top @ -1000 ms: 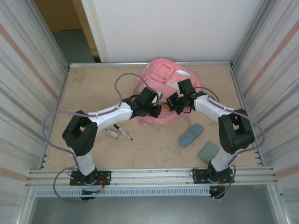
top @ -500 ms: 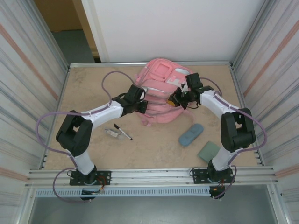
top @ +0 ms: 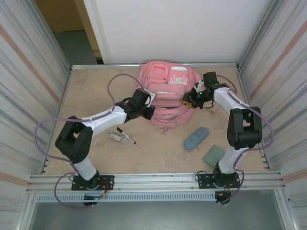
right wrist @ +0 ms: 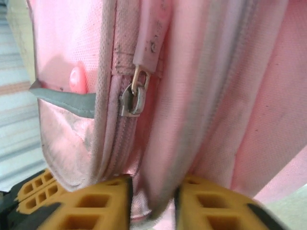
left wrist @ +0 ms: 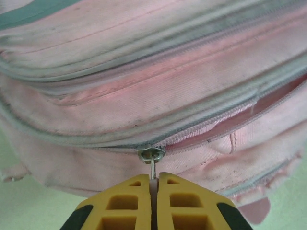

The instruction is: Pack the student bag

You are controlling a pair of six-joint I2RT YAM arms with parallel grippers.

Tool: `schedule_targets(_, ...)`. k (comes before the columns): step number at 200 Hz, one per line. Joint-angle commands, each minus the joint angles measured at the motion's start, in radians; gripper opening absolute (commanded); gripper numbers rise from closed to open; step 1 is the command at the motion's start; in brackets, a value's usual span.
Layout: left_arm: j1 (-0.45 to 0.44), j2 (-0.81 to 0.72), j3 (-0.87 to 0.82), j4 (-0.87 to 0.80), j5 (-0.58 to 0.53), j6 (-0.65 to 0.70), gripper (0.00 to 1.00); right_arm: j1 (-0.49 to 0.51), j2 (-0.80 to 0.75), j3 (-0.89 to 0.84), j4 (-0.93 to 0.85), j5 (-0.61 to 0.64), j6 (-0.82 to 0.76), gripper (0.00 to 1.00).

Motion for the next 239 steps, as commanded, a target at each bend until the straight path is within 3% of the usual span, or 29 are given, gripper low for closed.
schedule_targets(1,-0.07,-0.029,-0.008,-0.022,0.017,-0.007,0.0,-0.004,-0.022,0.023,0.029,0.001,-0.013,0.43)
schedule_targets(43,-0.112,-0.009,0.017,0.092,0.117,-0.112,0.0,0.004,-0.285,-0.24,0.105,0.113,0.347,0.52)
schedule_targets(73,-0.141,0.051,0.097,0.115,0.17,-0.116,0.0,0.087,-0.374,-0.311,0.15,0.166,0.528,0.53)
schedule_targets(108,-0.153,0.092,0.106,0.158,0.207,-0.154,0.0,0.175,-0.348,-0.318,0.208,0.235,0.664,0.54)
schedule_targets(144,-0.167,0.07,0.072,0.192,0.171,-0.165,0.0,0.225,-0.315,-0.332,0.22,0.291,0.758,0.56)
schedule_targets(185,-0.168,0.062,0.057,0.199,0.172,-0.164,0.0,0.267,-0.247,-0.338,0.315,0.269,0.867,0.55)
schedule_targets(202,-0.169,0.064,0.06,0.197,0.179,-0.161,0.0,0.288,-0.211,-0.322,0.326,0.26,0.861,0.47)
schedule_targets(226,-0.169,0.042,0.05,0.192,0.176,-0.159,0.0,0.29,-0.21,-0.339,0.352,0.273,0.86,0.18)
schedule_targets(239,-0.168,0.024,0.03,0.198,0.145,-0.14,0.0,0.284,-0.227,-0.337,0.336,0.281,0.828,0.1)
